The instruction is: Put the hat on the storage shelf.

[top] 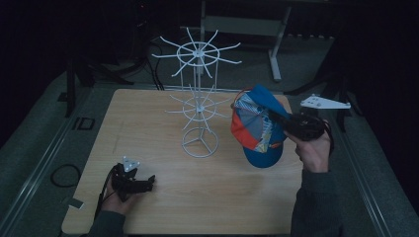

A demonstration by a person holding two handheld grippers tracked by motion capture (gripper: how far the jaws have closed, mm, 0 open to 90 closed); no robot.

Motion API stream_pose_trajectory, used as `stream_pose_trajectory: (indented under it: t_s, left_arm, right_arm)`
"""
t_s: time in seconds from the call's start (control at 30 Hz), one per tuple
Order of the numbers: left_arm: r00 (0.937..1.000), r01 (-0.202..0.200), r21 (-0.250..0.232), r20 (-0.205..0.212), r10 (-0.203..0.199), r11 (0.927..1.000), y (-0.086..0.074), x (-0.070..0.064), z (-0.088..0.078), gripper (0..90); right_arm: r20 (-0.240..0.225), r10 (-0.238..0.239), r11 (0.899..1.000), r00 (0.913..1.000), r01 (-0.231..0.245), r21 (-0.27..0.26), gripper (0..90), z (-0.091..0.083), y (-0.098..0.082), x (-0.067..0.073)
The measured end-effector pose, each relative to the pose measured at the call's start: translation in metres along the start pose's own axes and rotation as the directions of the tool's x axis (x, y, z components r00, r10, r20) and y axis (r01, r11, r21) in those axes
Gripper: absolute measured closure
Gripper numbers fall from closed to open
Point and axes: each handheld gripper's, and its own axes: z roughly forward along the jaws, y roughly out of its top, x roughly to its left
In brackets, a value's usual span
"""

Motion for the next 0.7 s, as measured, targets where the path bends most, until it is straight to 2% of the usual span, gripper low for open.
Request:
stream_pose_trajectory:
  t_s: [0.7]
  left_arm:
    - [1.0000,-0.003,0.002,0.000,0.003,1.0000,0.000,0.000,0.000,3.1]
  right_arm:
    - [-0.028,-0.018,0.999,0.9994,0.017,-0.032,87.4,-0.001,0.014,0.005]
